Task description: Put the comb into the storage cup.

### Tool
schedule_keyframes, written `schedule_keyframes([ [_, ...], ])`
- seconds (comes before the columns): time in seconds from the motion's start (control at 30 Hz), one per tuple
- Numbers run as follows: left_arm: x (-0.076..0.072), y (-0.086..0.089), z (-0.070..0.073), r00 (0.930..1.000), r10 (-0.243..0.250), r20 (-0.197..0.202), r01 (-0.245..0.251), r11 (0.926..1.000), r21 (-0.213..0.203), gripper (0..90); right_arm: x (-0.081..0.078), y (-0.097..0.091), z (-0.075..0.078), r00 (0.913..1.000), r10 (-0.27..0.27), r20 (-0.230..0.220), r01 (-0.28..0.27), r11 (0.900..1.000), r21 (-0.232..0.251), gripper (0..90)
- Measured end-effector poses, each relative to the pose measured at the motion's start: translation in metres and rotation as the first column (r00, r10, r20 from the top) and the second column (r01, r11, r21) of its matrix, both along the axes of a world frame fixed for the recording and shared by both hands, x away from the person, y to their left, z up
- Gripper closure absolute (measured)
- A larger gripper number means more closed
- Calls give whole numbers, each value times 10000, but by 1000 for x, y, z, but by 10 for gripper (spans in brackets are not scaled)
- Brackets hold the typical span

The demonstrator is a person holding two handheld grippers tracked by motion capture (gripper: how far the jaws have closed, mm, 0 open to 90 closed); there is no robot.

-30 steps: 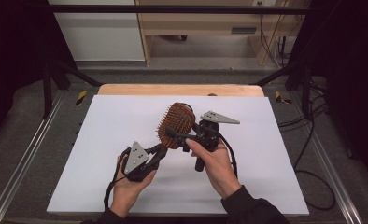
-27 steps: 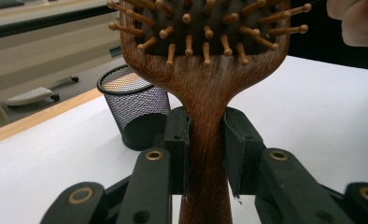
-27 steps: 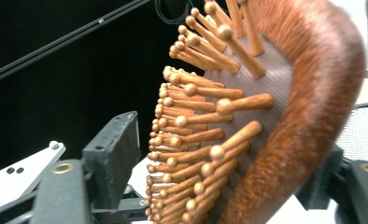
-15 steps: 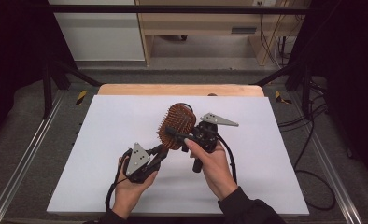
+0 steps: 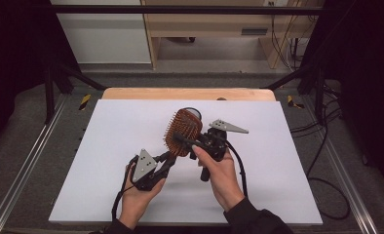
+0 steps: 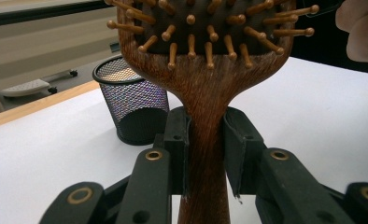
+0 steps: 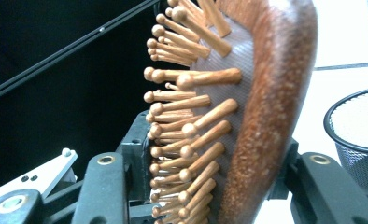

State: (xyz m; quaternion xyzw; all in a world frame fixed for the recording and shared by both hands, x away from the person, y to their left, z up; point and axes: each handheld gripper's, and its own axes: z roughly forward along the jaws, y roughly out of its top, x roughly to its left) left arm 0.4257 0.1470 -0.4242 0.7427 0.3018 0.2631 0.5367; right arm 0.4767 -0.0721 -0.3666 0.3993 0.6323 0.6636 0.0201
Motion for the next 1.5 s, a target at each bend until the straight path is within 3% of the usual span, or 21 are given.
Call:
schedule_keyframes([
  [0.07,0,2,-1,9999,126,-21,-126,9999,-75,644,4,-2,1,9995,-289,124,292,9993,-224,499],
  [0.17,-3,4,0,9999,60,97,-62,9999,159,582,9,-8,3,9990,-444,45,444,9990,-81,499],
  [0.3,-7,12,0,9991,357,226,-366,9985,413,404,18,-23,11,9971,-748,121,752,9966,-324,497],
  [0.33,-8,15,-1,9987,475,199,-482,9981,375,340,21,-31,14,9960,-886,109,889,9953,-376,495],
  [0.6,-9,50,-2,9925,1220,-3,-1220,9921,-287,133,31,-63,25,9900,-1407,124,1412,9873,-734,493],
  [0.7,-12,65,-4,9900,1406,-103,-1410,9889,-462,97,34,-68,29,9880,-1545,74,1546,9850,-772,492],
  [0.8,-17,80,-8,9886,1498,-123,-1501,9880,-376,64,42,-74,36,9854,-1699,107,1701,9809,-948,492],
  [0.93,-19,96,-7,9826,1859,-40,-1857,9799,-731,62,55,-76,45,9832,-1817,178,1825,9773,-1078,492],
  [1.1,-14,102,-7,9767,2140,135,-2126,9747,-692,58,66,-77,56,9812,-1915,241,1929,9762,-988,492],
  [1.23,-13,105,-7,9730,2304,125,-2287,9701,-813,51,72,-80,67,9786,-2030,341,2049,9767,-637,491],
  [1.5,-11,107,-9,9712,2382,59,-2369,9680,-822,41,92,-82,80,9708,-2343,514,2367,9705,-460,491],
])
